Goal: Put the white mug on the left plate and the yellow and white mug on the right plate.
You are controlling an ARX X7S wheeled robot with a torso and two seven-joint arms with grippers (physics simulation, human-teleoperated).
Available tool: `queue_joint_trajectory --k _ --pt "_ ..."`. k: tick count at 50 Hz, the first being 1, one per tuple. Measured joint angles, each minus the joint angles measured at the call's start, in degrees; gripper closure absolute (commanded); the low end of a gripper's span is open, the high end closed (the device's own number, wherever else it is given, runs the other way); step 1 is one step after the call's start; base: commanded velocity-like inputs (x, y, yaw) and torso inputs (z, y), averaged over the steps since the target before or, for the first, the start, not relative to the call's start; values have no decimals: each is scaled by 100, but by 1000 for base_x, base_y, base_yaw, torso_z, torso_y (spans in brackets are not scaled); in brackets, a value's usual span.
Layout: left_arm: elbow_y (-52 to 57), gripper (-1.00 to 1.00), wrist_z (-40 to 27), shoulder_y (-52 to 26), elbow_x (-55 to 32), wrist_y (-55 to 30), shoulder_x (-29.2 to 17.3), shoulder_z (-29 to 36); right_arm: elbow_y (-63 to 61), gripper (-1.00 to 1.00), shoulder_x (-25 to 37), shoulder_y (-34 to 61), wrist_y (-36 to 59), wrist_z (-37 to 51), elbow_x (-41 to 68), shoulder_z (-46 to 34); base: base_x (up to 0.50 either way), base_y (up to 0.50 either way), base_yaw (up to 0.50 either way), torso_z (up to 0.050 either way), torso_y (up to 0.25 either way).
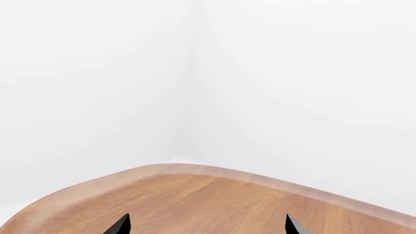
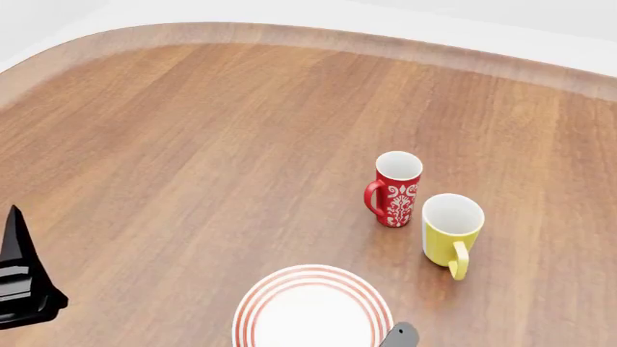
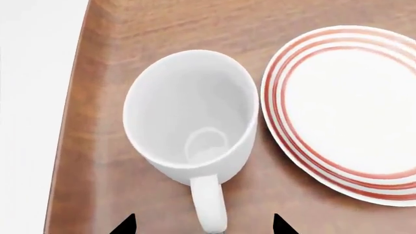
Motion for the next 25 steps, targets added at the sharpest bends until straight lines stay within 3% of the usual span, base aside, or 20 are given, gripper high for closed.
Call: queue_joint_trajectory --k 25 --pt "58 -100 -61 29 -38 30 -49 42 550 -100 -261 198 -180 -120 -309 -259 0 0 0 0 0"
